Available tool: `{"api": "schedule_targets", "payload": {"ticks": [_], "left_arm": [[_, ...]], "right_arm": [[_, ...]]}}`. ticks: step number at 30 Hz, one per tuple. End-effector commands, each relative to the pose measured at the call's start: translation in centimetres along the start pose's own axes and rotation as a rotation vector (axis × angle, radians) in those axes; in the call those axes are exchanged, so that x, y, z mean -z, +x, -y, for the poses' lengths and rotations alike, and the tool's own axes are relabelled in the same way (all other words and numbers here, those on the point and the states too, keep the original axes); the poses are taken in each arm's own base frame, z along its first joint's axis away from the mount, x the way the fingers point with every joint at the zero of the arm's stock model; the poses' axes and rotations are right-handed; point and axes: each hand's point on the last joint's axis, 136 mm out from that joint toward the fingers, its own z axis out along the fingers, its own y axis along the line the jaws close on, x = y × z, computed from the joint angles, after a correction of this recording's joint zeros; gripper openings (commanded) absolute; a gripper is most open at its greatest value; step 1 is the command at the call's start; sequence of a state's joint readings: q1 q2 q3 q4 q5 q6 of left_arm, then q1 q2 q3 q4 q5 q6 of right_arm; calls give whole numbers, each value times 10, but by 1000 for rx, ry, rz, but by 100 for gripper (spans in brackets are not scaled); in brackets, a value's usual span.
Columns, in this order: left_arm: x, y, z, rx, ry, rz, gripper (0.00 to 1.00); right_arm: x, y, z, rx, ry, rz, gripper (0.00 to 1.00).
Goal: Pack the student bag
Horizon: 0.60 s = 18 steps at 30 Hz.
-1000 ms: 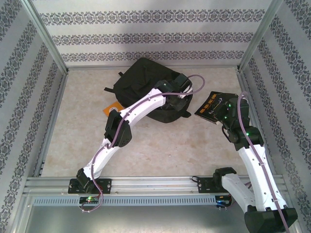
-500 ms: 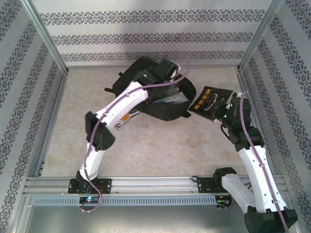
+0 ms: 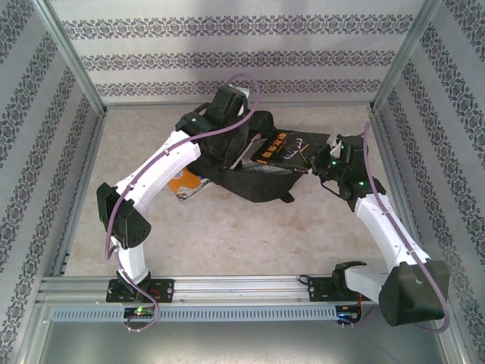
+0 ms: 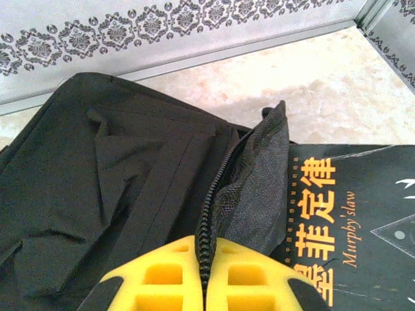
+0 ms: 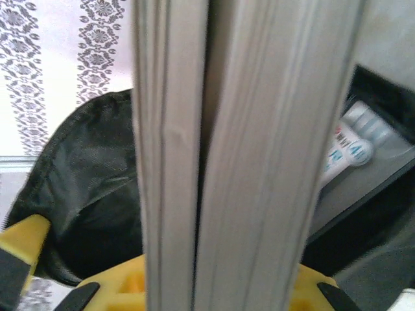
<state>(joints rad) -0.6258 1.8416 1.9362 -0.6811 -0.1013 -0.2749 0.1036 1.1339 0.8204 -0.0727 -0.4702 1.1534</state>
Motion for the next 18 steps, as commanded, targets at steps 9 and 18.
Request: {"api": "schedule_targets", "payload": {"ticks": [9,18], "left_arm": [[30,-38,-3,88,37,158,0],[38,-40,-5,107,50,165,0]], "right_arm": [[-2,33,-27,-181,-136,-73,0],[-12,64,-32,-17,-126,-56,0]]}}
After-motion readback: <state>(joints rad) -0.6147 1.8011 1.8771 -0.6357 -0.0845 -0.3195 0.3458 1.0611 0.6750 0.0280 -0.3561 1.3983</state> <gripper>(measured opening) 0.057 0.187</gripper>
